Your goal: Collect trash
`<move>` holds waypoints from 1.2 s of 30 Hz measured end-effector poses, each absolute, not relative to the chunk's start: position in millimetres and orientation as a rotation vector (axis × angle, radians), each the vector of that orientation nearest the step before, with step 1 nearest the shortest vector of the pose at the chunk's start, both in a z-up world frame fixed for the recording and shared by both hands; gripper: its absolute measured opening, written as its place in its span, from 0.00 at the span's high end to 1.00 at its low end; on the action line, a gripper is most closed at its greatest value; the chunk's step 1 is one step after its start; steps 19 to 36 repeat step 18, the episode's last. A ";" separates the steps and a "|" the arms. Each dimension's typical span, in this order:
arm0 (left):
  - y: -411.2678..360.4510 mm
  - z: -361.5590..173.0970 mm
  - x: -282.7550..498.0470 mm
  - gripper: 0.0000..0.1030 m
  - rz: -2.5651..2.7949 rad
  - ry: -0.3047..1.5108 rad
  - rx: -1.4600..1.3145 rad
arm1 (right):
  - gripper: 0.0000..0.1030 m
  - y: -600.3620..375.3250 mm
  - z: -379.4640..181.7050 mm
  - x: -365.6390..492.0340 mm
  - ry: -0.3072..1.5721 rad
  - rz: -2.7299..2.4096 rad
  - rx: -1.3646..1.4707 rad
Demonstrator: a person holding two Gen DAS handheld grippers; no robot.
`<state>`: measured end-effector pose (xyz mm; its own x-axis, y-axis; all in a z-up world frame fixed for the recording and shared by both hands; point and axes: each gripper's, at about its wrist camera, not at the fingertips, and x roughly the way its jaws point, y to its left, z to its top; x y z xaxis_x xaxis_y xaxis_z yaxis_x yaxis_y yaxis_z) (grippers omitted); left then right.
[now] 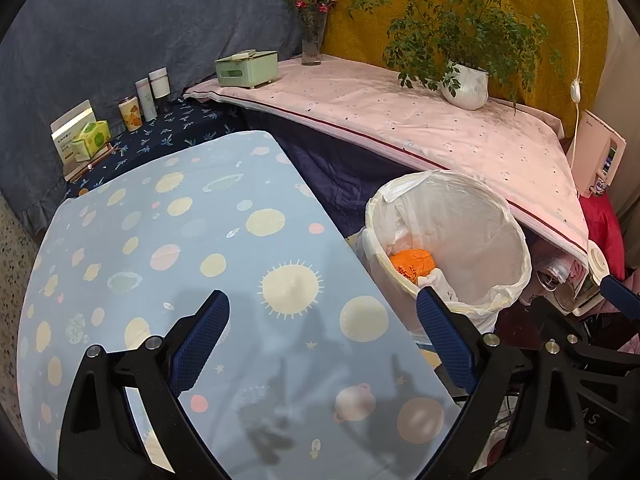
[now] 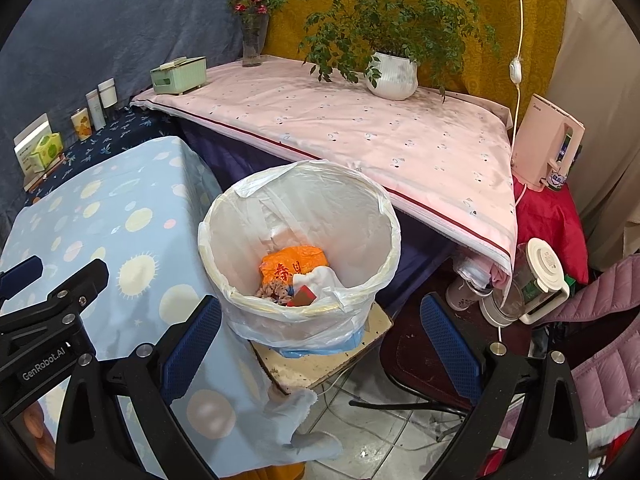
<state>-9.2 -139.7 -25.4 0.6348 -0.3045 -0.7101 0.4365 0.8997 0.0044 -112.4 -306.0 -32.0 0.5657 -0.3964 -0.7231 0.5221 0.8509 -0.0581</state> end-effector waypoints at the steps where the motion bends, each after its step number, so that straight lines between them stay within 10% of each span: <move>1: -139.6 -25.5 -9.1 0.12 -0.427 0.776 0.183 | 0.07 -306.1 -31.7 -112.7 0.804 -0.543 0.169; 36: -141.5 -23.4 -10.9 0.12 -0.436 0.771 0.189 | 0.07 -306.9 -31.3 -113.0 0.802 -0.544 0.169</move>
